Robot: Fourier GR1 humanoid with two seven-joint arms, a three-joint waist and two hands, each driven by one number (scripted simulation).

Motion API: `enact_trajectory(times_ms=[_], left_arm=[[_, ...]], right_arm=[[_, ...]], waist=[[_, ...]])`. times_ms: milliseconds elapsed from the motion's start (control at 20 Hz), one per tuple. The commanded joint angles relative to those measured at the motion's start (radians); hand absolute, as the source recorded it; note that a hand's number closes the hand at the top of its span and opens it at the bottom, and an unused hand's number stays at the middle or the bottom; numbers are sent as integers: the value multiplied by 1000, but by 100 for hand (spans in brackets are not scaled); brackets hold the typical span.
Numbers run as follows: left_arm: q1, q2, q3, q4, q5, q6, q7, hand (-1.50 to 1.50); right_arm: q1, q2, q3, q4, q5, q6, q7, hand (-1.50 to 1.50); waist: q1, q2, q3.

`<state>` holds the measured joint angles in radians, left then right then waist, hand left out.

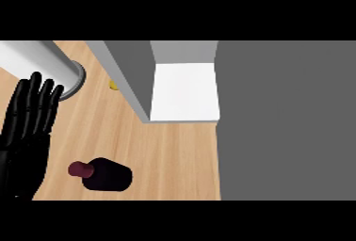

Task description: Pick up the wine, place it into the cabinet and close the cabinet

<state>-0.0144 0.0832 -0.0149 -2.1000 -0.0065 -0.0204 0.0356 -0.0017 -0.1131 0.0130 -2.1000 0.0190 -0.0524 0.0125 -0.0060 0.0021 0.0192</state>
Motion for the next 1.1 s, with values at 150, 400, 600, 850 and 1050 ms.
enact_trajectory(times_ms=[150, 400, 600, 850, 1050], left_arm=[[282, -64, -234, -159, -63, -57, -107, -150], [374, -82, -385, -157, 144, -30, 11, -150], [463, -83, -529, -241, 67, 9, 31, -150], [518, -47, -626, -389, 21, 69, 98, -150], [530, -72, -782, -390, -110, 141, 109, -150]], right_arm=[[77, -5, 3, -42, -65, 63, -30, -150], [183, -45, 136, -150, -166, 193, 98, -150], [176, -104, 50, -236, -283, 228, 191, -150], [234, -84, 79, -334, -288, 215, 259, -150], [134, -101, 43, -360, -320, 180, 358, -150]], waist=[[14, -6, -19], [9, -11, -21], [10, -7, -19], [8, -6, -19], [14, -6, -19]])
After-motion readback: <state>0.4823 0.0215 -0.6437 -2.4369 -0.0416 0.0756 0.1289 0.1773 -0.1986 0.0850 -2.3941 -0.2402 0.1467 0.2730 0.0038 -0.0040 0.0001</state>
